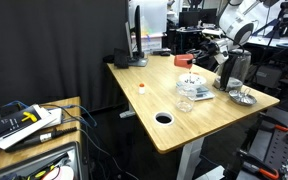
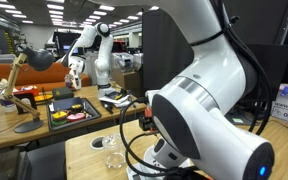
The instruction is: Pour some of the contents in the orange cup into the white bowl
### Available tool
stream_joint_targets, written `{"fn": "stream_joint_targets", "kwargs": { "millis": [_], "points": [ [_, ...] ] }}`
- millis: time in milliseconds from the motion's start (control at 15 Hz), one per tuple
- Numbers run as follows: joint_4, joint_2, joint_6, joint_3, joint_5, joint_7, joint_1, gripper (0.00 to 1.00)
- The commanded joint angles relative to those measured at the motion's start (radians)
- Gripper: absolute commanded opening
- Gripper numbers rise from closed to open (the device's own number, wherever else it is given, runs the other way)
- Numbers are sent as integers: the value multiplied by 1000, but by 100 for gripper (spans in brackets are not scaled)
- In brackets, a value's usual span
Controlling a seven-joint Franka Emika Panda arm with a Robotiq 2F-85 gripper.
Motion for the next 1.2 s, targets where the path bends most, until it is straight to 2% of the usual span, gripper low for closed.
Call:
{"fn": "stream_joint_targets", "kwargs": {
  "millis": [0, 333, 867, 1133],
  "points": [
    [15, 8, 23, -16, -12, -24, 9, 54],
    [5, -31, 217, -30, -71, -116, 54, 54],
    [-22, -92, 502, 0, -220, -271, 135, 54],
    [-78, -131, 700, 16, -271, -384, 177, 54]
  ]
}}
